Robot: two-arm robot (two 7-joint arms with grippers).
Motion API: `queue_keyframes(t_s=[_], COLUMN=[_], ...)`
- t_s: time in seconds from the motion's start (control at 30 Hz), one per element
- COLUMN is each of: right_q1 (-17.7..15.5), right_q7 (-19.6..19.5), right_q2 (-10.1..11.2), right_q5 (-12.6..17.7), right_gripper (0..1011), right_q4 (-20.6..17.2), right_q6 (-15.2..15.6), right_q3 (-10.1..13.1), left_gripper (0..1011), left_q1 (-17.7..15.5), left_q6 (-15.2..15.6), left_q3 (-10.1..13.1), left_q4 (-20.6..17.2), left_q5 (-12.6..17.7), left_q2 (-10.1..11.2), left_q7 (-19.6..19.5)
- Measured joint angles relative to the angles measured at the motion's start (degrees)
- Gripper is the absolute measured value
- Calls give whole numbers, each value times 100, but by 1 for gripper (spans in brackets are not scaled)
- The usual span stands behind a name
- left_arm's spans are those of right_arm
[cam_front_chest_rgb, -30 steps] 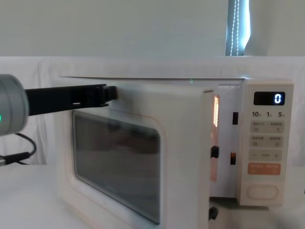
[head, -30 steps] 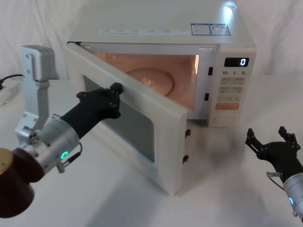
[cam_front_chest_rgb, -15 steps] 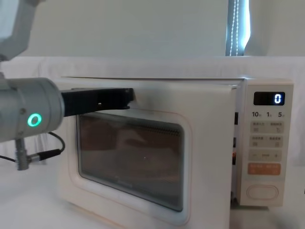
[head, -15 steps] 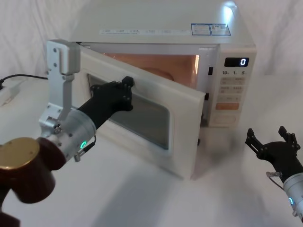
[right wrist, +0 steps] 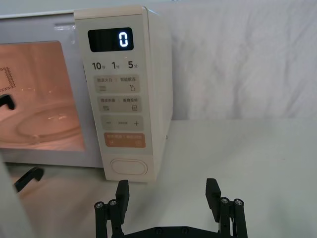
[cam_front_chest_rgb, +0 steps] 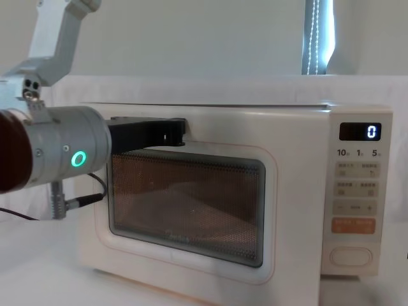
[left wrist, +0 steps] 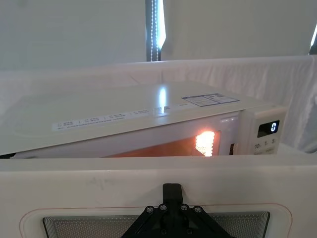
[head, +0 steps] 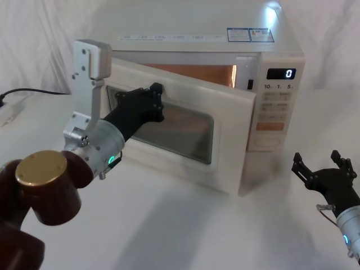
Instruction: Press the button to open the microwave door with one hand; close the microwave door with the other hand.
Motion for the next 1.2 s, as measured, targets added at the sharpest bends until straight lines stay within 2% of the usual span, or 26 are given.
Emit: queue_keyframes(t_s=[0.73, 1.2], right_q1=[0, 0], right_q7=[0, 0], right_q2=[0, 0], right_q5=[0, 0], right_gripper=[1002, 1002], right_q4=[0, 0], right_q6=[0, 0], right_q3=[0, 0], left_gripper=[0, 0], left_q1=[-517, -674], left_q6=[-115, -256], left_q3=[-57, -161], left_q4=[983, 1272], left_q5=[514, 719], left_q2=[-570, -794], left_q7=[-55, -157])
